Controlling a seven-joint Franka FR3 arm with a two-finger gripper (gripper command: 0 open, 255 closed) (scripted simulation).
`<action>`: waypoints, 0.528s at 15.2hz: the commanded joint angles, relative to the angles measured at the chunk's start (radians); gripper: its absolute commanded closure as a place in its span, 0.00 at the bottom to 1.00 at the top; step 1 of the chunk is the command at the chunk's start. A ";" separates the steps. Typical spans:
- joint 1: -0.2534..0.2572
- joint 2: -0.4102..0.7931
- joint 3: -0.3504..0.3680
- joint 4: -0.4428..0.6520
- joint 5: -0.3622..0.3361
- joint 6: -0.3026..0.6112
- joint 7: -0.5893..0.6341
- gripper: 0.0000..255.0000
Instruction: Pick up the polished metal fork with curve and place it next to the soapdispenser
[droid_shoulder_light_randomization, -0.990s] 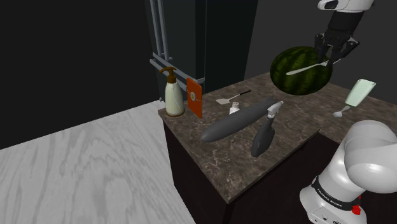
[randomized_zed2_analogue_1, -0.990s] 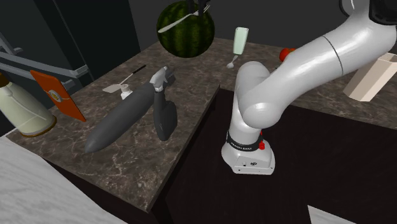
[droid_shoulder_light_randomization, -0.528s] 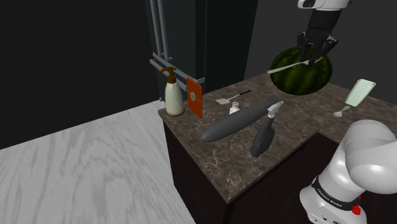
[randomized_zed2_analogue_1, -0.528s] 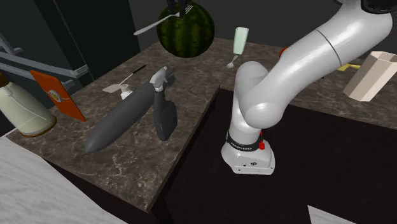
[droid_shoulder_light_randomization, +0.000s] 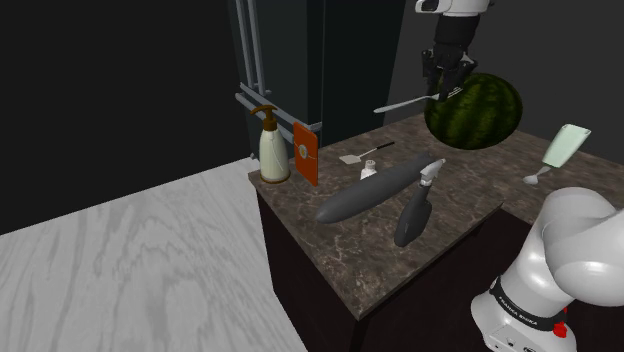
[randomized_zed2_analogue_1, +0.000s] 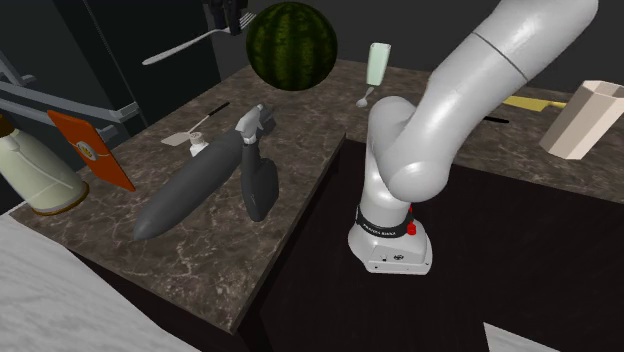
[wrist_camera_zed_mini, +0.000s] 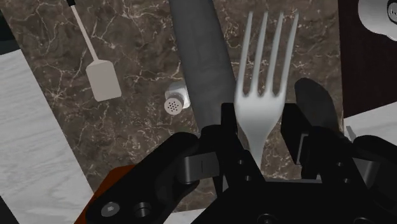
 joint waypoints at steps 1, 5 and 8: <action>0.016 0.058 0.018 0.045 0.022 0.009 0.029 1.00; 0.042 0.179 0.046 0.138 0.058 0.030 0.076 1.00; 0.060 0.275 0.064 0.222 0.082 0.038 0.108 1.00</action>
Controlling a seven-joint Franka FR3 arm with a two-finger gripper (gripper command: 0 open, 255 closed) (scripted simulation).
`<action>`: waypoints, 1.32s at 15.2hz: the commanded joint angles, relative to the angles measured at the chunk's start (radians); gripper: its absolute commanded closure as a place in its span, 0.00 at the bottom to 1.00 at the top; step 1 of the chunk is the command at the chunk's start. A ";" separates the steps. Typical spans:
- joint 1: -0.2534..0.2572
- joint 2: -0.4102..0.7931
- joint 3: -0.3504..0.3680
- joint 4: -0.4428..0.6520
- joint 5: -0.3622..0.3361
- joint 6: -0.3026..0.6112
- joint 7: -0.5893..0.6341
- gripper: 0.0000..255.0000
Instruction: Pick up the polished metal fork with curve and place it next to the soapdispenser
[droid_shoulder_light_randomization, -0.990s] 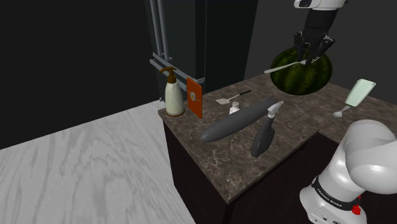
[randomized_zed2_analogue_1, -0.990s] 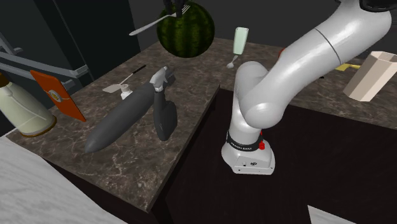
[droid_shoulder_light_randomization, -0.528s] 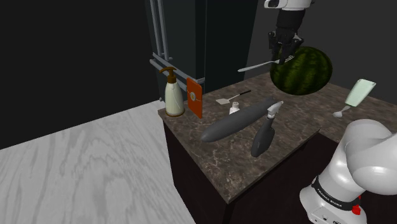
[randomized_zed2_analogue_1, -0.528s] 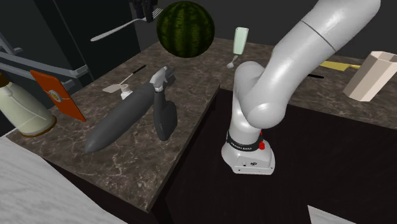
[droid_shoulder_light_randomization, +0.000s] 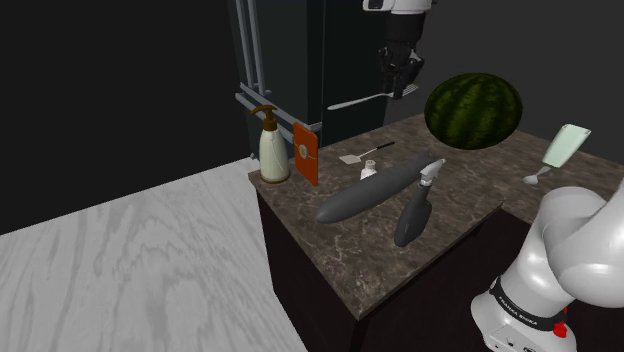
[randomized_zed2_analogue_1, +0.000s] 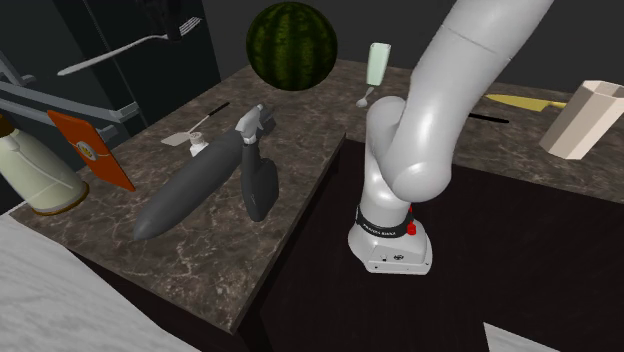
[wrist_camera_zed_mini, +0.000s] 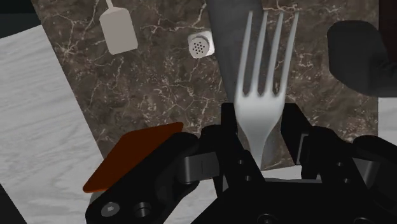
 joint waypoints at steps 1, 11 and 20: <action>0.011 0.065 0.011 0.060 0.015 0.004 0.020 1.00; 0.055 0.440 0.055 0.481 0.077 -0.053 0.105 1.00; 0.065 0.473 0.063 0.413 0.081 0.048 0.127 1.00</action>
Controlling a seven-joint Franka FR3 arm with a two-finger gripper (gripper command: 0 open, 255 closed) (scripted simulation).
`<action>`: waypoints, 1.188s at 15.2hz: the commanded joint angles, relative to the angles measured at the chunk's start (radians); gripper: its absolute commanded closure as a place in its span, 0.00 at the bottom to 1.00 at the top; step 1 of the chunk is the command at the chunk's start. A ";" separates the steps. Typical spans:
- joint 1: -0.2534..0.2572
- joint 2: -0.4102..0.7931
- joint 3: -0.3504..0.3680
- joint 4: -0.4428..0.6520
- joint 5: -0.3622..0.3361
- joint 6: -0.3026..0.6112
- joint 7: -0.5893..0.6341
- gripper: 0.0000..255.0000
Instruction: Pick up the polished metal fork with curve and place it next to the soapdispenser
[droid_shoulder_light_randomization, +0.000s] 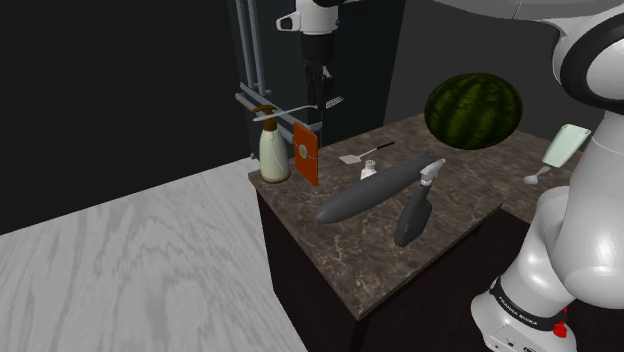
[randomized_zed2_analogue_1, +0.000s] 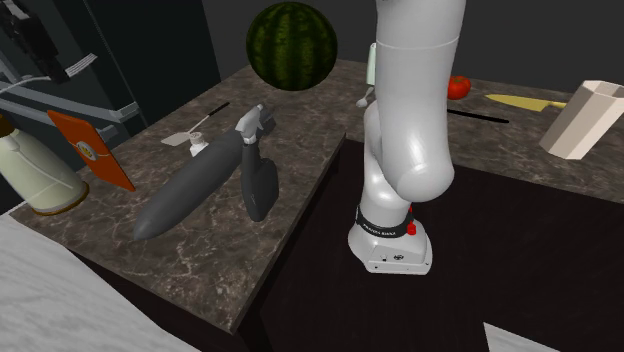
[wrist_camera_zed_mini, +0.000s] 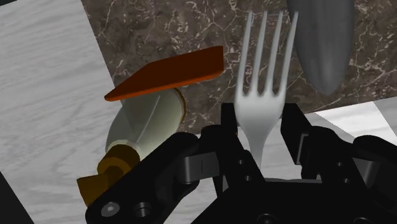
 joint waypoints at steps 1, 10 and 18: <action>0.000 -0.009 0.000 -0.038 -0.001 0.030 0.001 1.00; 0.002 -0.036 0.001 -0.196 -0.005 0.160 0.008 1.00; 0.003 -0.042 0.001 -0.311 -0.006 0.269 0.013 1.00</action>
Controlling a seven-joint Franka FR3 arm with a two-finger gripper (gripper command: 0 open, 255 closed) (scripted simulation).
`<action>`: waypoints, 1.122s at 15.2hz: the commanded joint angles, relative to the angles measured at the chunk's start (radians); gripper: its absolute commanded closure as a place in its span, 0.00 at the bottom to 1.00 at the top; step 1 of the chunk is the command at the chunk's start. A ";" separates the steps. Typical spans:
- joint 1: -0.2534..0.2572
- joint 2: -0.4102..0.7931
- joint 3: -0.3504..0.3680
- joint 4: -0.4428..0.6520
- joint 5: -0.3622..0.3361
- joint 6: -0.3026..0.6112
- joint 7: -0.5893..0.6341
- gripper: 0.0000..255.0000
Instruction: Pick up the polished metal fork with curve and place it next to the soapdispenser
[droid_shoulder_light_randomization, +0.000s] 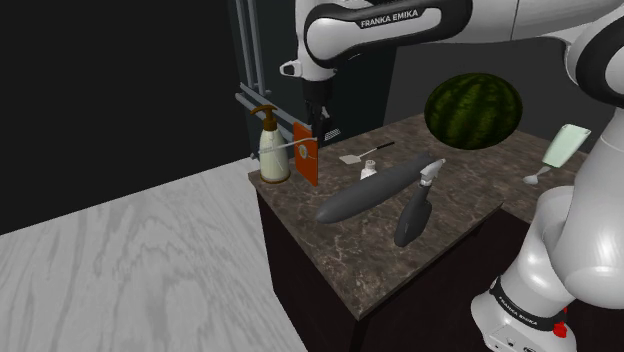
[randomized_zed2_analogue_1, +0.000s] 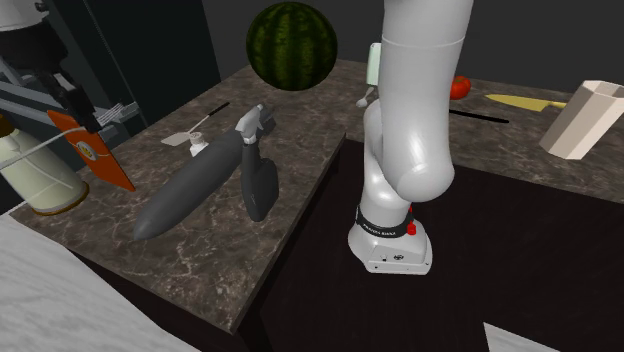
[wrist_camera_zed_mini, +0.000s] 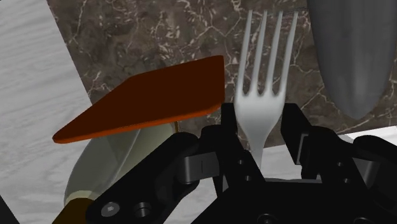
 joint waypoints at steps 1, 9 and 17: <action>0.000 0.000 0.000 -0.027 0.000 0.028 0.001 1.00; -0.002 0.011 0.002 -0.122 0.000 0.133 0.005 1.00; -0.004 0.035 0.003 -0.200 0.001 0.235 0.007 1.00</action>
